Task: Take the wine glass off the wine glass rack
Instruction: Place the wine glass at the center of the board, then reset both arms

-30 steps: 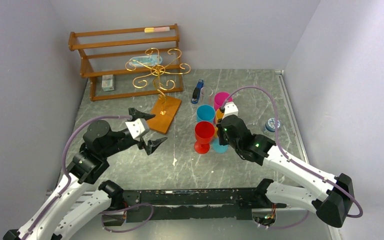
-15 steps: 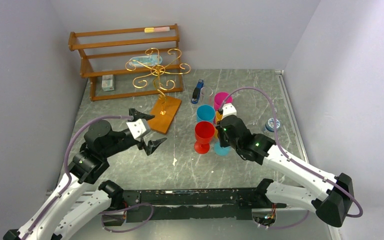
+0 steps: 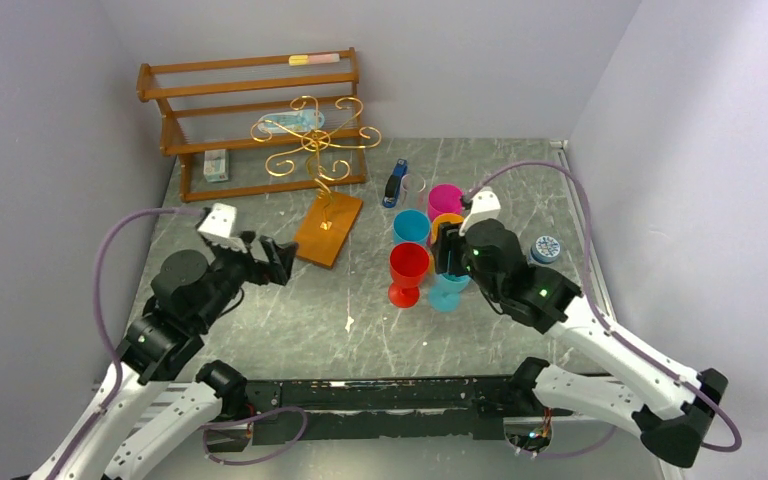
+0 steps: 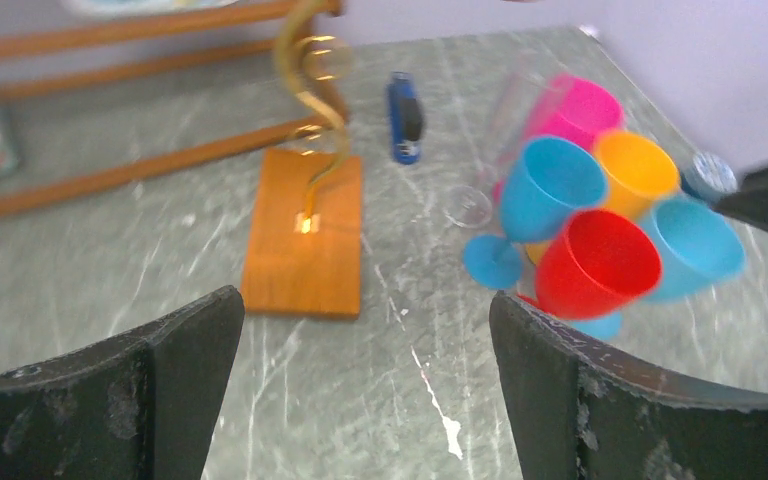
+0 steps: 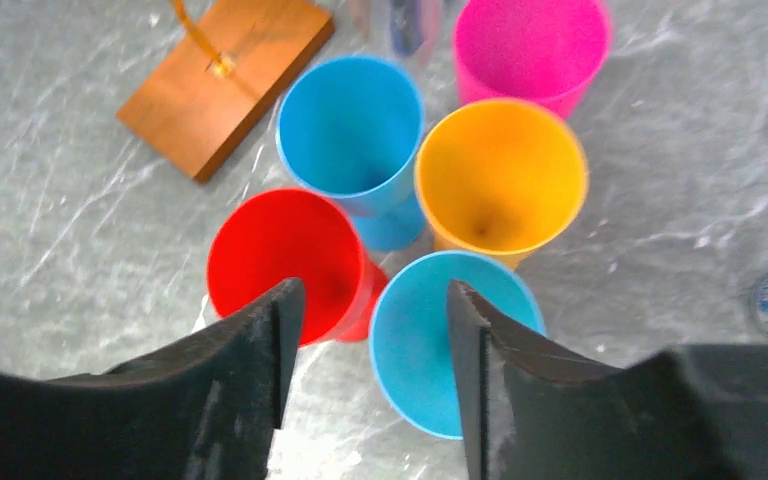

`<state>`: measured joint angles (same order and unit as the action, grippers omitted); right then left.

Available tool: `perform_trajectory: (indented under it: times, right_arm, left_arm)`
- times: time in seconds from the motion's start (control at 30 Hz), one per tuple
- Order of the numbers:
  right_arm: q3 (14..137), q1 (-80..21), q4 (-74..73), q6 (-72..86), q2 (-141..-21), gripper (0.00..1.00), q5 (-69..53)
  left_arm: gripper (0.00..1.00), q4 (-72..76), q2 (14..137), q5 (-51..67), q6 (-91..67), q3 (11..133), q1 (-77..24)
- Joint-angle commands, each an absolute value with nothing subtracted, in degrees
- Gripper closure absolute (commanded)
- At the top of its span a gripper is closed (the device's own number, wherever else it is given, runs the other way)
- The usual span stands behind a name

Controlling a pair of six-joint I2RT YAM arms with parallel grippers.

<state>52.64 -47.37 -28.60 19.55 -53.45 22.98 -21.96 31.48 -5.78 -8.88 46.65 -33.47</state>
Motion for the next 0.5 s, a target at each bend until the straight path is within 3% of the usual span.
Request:
perform_trajectory:
  times: [0.0, 0.1, 0.2, 0.33, 0.47]
  right_arm:
    - [53.16, -47.61, -24.35, 21.3, -49.25, 0.35, 34.24]
    - [53.64, -47.14, -21.69, 17.69, -49.67, 0.22, 39.02]
    - [57.02, -42.29, -22.38, 14.66, -52.79, 0.17, 39.02]
    - [60.5, -25.64, -22.33, 15.68, -55.96, 0.15, 25.06]
    - [63.02, -16.17, -22.59, 17.53, -58.87, 0.14, 14.93]
  left_arm:
    - [0.03, -30.22, 28.57, -26.63, -26.76, 46.79, -33.66]
    - [0.03, -33.22, 34.03, -29.09, -25.8, 49.39, -33.63]
    - [0.02, -34.64, 42.12, -27.29, -23.76, 53.81, -33.53]
    - [0.02, -32.24, 47.37, -25.46, -24.22, 55.69, -32.43]
    - [0.02, -30.14, 47.41, -19.73, -23.15, 54.35, -24.7]
